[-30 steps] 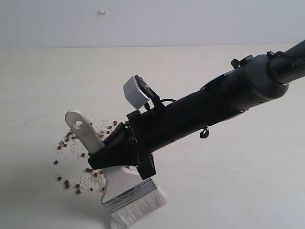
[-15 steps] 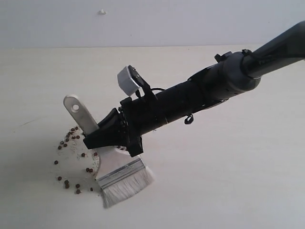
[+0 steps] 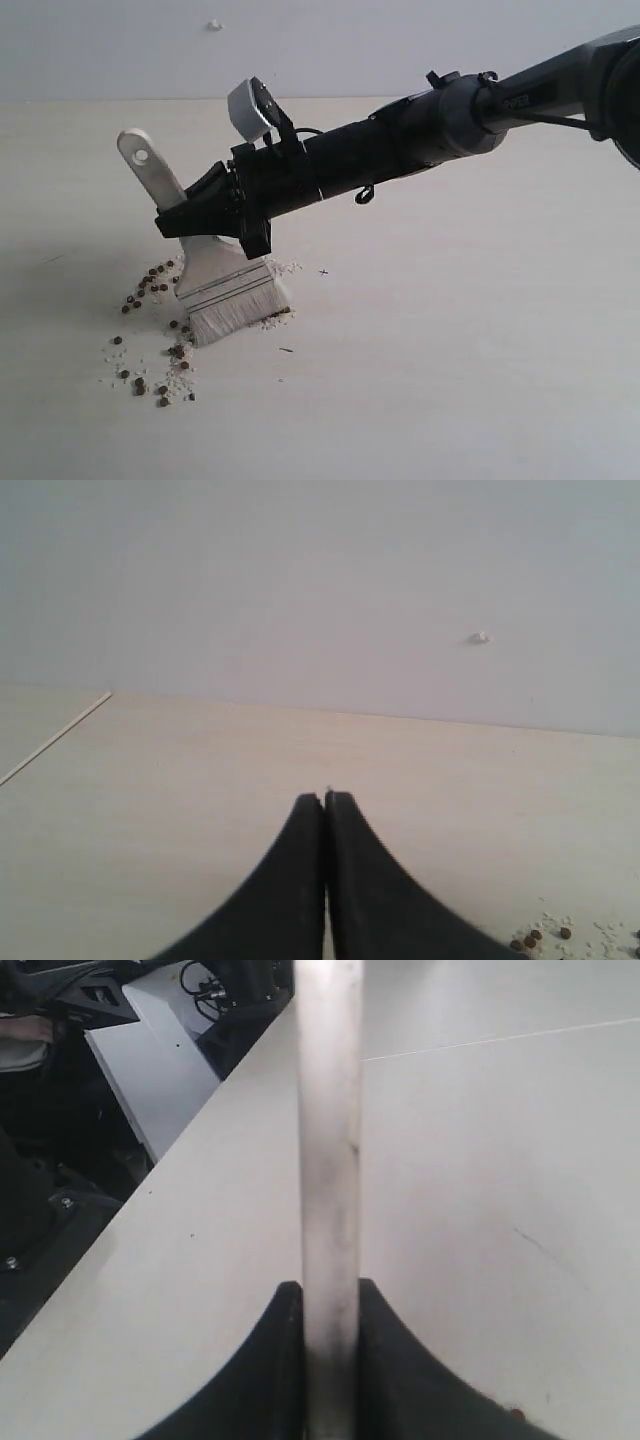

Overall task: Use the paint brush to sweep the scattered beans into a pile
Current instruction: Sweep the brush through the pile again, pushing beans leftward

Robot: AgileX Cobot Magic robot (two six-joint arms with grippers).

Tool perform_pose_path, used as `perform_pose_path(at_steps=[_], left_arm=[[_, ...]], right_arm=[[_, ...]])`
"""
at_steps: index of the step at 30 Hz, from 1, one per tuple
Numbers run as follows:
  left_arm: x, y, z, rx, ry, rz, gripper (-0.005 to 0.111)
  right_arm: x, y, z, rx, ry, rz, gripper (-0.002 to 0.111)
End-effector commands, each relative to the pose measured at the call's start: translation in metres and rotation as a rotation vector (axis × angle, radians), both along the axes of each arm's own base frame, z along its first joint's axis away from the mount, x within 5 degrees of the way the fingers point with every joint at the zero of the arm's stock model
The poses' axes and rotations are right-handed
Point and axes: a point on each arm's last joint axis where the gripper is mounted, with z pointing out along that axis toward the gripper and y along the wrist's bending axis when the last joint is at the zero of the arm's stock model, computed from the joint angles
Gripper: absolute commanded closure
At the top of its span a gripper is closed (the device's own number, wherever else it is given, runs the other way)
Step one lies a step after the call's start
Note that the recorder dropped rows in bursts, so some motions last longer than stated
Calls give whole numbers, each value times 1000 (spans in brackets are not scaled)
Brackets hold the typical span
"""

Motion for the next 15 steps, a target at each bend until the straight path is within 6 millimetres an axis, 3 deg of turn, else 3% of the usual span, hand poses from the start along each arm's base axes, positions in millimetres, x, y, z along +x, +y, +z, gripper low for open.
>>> perform_pose_path(at_steps=[1,9,15], left_arm=[[-1,0,1,-5,-9,1,107],[-1,0,1,-5,-9,1,107],[-1,0,1,-5,-9,1,107]], right_arm=[[5,-8,15,-31,35,-7,108],[-5,-11,60,-62,68,-5,108],[-24,-2,70,-74,163,6,108]])
